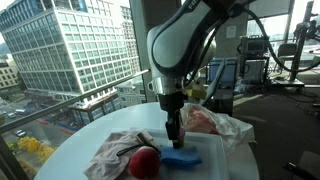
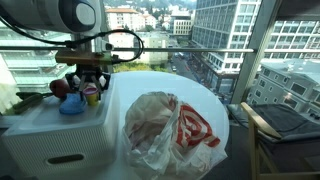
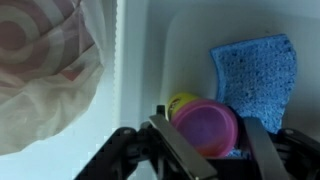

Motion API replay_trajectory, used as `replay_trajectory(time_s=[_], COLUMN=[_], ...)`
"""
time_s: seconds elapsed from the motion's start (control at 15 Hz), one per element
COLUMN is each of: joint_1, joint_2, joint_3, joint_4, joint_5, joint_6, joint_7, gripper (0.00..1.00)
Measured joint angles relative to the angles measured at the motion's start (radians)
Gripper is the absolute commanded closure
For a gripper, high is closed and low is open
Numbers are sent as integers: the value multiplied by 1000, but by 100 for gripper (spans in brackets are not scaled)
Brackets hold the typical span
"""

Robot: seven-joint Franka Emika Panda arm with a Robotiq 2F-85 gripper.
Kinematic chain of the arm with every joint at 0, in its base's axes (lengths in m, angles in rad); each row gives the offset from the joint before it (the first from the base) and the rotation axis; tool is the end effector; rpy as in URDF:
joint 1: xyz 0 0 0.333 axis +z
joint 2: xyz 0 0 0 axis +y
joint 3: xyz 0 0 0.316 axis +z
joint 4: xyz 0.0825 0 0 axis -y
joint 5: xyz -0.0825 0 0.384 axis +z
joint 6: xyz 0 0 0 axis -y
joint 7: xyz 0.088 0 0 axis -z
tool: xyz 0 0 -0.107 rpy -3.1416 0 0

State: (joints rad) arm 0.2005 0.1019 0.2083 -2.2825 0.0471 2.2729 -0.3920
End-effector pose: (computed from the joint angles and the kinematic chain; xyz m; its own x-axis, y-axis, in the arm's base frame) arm 0.4707 0.2053 0.3016 0.7140 0.6954 -0.0814 0.6895 -0.7185 -0.0915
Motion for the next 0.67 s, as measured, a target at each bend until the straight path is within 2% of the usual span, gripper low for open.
replay_trajectory(time_s=[0.13,0.4,0.67], joint_1=[-1,-12,-52], joint_2=[-1,-31,-96], joint_3=[0,-16,-65], joint_4=[1,1,-3], joint_5=[-16,-55,-124], joint_6=[0,30,88], joint_7=[12,75,167], gripper=[79,79,79])
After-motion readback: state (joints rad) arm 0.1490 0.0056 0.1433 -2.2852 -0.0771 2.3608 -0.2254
